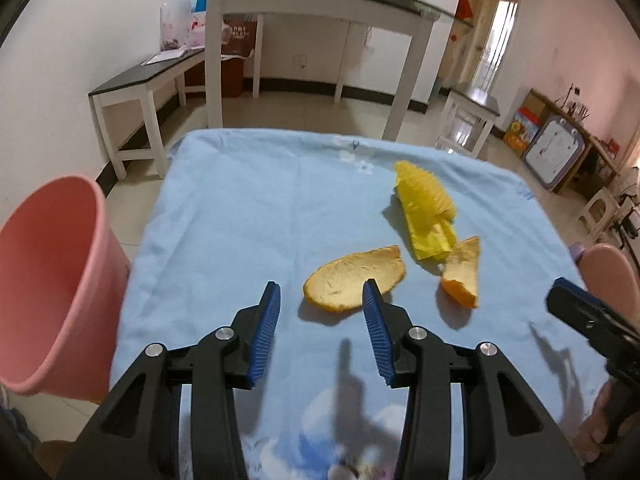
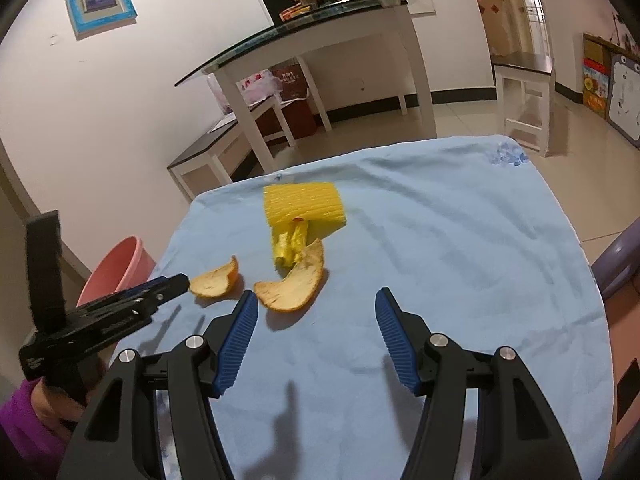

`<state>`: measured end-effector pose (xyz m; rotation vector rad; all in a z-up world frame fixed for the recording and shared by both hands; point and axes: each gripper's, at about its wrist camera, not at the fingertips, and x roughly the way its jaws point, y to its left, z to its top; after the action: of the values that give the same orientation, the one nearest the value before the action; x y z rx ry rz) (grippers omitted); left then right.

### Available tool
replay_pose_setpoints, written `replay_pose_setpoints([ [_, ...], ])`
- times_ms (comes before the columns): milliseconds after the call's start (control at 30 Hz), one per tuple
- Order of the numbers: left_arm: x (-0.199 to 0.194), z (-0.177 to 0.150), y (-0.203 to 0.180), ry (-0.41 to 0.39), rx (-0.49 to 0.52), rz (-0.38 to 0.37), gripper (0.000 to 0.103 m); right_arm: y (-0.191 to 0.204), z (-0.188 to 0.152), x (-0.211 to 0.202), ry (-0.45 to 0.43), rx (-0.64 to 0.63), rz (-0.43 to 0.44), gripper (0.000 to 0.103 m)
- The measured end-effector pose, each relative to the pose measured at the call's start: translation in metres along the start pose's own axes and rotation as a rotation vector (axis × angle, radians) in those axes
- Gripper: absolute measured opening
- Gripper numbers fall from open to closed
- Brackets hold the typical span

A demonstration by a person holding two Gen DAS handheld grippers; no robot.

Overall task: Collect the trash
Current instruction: 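Return both grippers to the table toward the bread crusts, then close the left gripper on a bread crust while the right gripper grasps the other crust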

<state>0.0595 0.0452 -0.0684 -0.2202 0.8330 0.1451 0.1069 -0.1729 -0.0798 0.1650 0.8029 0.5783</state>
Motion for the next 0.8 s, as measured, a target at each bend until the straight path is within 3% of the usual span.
replay_pose_setpoints([
  [233, 0.024, 0.002, 0.005, 0.041, -0.039, -0.013, 0.042, -0.005, 0.006, 0.011, 0.008, 0.008, 0.005, 0.060],
  [433, 0.029, 0.002, 0.003, 0.041, -0.041, -0.037, 0.011, -0.006, 0.008, 0.018, 0.024, 0.010, 0.011, 0.060],
  [800, 0.000, 0.002, -0.002, -0.040, -0.024, -0.063, 0.004, -0.007, 0.023, 0.037, 0.062, 0.035, 0.045, 0.060],
])
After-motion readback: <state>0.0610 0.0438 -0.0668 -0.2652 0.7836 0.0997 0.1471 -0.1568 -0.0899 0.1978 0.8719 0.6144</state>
